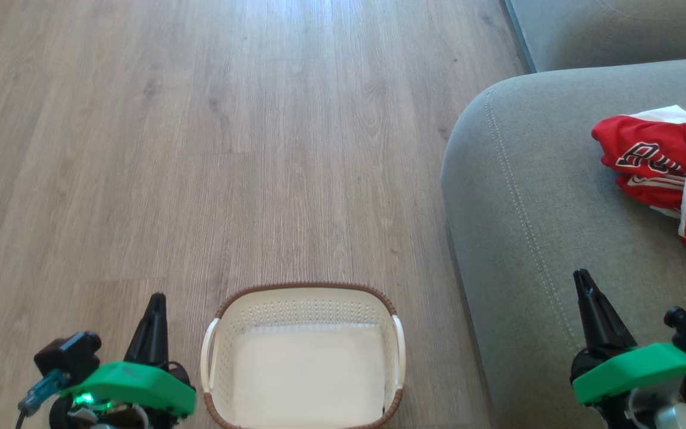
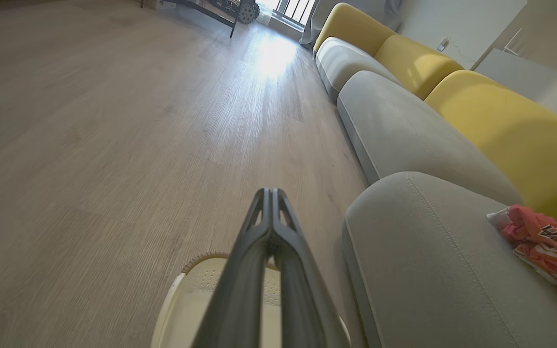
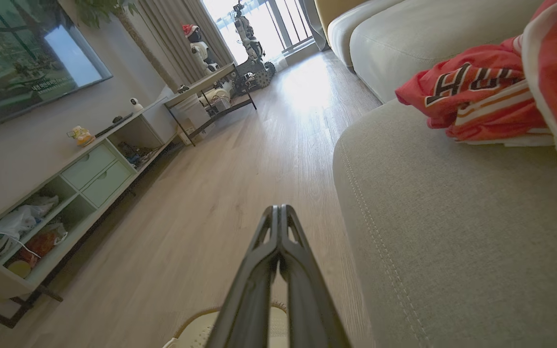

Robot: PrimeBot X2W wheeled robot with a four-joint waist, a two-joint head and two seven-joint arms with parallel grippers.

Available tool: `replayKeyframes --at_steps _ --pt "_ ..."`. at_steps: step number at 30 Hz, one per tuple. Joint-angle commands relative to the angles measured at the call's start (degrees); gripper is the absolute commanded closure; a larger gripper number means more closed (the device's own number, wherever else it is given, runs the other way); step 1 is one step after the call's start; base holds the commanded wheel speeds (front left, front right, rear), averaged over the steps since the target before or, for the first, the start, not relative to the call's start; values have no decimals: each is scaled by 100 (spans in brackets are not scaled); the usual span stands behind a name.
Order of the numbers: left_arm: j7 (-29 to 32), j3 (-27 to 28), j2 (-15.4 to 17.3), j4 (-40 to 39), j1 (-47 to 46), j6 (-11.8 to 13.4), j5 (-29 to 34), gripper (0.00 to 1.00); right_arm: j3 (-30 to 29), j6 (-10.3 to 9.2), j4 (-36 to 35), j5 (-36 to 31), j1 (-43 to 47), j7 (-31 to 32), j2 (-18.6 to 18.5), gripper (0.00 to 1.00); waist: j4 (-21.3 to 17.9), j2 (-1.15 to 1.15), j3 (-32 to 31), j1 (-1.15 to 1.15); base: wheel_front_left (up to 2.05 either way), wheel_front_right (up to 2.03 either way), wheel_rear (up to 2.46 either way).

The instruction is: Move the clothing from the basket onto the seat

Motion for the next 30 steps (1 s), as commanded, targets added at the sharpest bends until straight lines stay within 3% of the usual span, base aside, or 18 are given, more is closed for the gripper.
replayKeyframes --at_steps 1,30 --pt "43 170 4 -160 -314 -37 -121 100 -72 0 -145 129 -277 36 -9 100 1 0 0 0 0 0 0" --pt "502 638 -193 -77 -439 -307 -1624 100 -294 0 21 1667 -452 433 188 100 9 0 5 0 0 0 0"
